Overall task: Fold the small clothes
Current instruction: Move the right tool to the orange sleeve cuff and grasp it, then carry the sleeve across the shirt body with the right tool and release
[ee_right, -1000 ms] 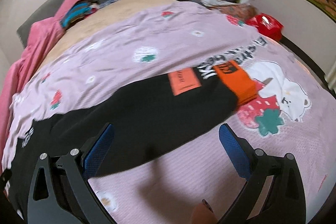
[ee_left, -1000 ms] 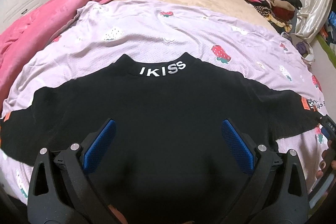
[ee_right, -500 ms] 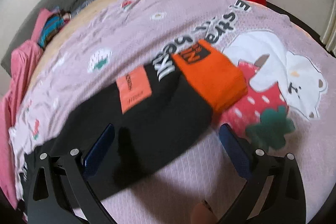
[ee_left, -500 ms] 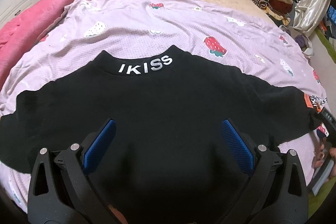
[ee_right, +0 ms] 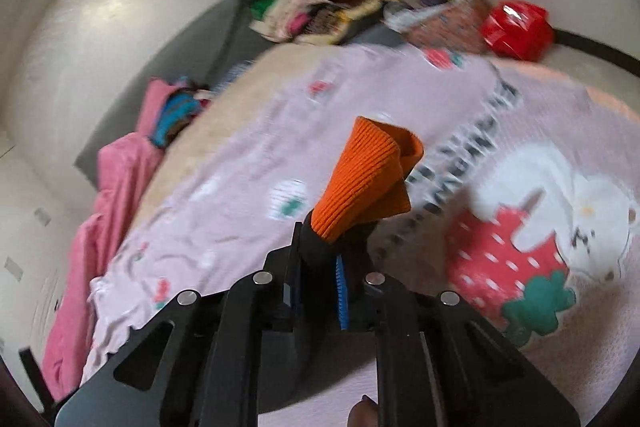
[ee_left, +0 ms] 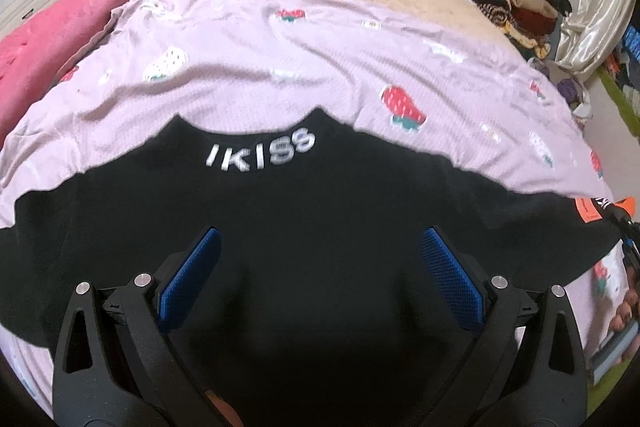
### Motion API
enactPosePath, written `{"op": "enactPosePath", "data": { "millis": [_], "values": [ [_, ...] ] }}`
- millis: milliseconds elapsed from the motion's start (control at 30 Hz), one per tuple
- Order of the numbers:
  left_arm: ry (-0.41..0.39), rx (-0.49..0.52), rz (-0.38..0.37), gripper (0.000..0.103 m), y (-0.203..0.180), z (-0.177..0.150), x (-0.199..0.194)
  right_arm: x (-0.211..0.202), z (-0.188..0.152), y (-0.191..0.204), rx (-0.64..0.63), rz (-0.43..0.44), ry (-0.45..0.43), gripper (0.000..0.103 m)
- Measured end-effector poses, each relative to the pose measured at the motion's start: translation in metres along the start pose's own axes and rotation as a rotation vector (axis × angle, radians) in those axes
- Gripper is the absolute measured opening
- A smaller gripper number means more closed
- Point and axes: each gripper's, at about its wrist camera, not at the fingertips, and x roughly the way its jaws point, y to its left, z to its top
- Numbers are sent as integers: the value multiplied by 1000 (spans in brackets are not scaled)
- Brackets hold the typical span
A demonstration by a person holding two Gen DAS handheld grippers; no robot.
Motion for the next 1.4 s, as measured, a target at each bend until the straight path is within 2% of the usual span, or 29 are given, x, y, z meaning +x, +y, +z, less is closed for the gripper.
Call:
{"op": "enactPosePath", "data": {
  "millis": [200, 333, 467, 633, 900, 1167, 1400],
  "values": [
    [-53, -40, -33, 94, 11, 16, -20, -20, 4, 59, -153, 99, -34, 12],
    [-64, -64, -43, 94, 28, 19, -33, -32, -4, 95, -205, 188, -41, 12],
    [-78, -96, -45, 94, 48, 21, -44, -40, -21, 140, -273, 274, -30, 12],
    [-91, -142, -64, 94, 75, 19, -59, -48, -51, 188, -382, 343, -9, 12],
    [-78, -203, -77, 94, 117, 7, -72, -53, -109, 250, -528, 393, 45, 12],
    [-51, -285, -165, 94, 158, -3, -78, -41, -174, 302, -646, 400, 113, 12],
    [-18, -324, -233, 94, 179, -13, -73, -35, -220, 322, -706, 407, 192, 17]
  ]
}}
